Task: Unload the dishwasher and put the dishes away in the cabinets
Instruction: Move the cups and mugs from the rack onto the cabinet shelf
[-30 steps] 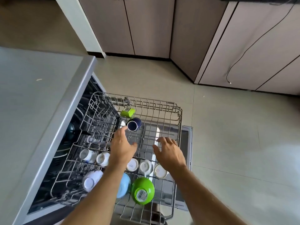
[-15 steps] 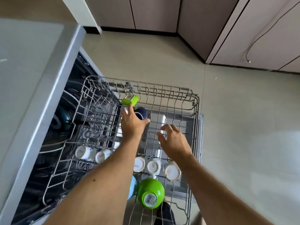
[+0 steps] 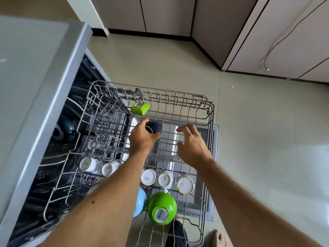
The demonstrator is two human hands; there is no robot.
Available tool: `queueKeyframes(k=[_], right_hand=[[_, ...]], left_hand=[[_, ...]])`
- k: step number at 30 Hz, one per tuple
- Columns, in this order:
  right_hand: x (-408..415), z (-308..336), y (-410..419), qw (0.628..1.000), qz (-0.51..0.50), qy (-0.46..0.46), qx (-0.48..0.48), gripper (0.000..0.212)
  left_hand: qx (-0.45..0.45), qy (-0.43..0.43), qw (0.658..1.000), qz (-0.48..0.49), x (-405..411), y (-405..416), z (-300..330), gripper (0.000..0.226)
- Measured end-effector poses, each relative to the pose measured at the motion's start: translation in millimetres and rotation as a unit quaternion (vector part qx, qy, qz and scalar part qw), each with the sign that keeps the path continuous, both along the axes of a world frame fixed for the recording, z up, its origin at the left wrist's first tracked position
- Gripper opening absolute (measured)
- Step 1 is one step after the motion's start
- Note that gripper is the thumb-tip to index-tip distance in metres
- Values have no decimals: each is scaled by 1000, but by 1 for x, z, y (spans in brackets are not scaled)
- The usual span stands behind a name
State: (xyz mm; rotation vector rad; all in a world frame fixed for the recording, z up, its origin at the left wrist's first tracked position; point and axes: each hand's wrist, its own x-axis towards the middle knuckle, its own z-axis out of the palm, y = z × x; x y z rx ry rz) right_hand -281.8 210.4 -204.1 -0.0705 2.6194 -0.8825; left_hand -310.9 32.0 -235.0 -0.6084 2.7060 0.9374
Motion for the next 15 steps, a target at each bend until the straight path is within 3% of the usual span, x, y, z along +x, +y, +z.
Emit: queueKeyframes(k=[5,15], right_hand=[[1,47,-15,997,65,-33,-21,90],[46,151,-26,983,167,56,-58,104]], left_hand=[[32,0,999,0,32,12,62,80],[13,-8,1000,-24,96,20,213,66]])
